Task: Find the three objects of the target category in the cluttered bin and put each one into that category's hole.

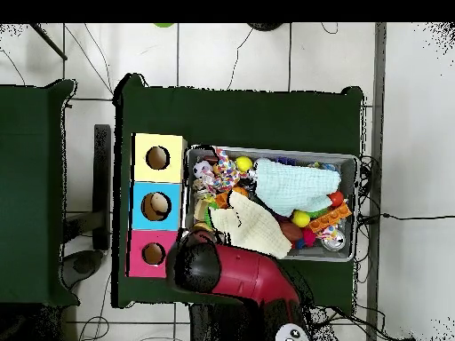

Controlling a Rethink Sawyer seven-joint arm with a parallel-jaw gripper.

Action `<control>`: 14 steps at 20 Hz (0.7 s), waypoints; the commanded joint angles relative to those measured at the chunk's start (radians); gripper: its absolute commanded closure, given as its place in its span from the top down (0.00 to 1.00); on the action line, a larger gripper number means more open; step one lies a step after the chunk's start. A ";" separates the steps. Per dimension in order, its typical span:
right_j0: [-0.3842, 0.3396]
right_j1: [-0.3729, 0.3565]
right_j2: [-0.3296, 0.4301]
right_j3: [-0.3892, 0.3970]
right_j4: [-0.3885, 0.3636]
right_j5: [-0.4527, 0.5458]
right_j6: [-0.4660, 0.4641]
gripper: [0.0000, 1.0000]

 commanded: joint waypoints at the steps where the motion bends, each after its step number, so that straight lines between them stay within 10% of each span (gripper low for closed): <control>1: -0.062 0.103 0.039 -0.182 -0.027 0.007 0.074 1.00; 14: -0.179 0.102 0.089 -0.225 -0.035 0.042 0.026 1.00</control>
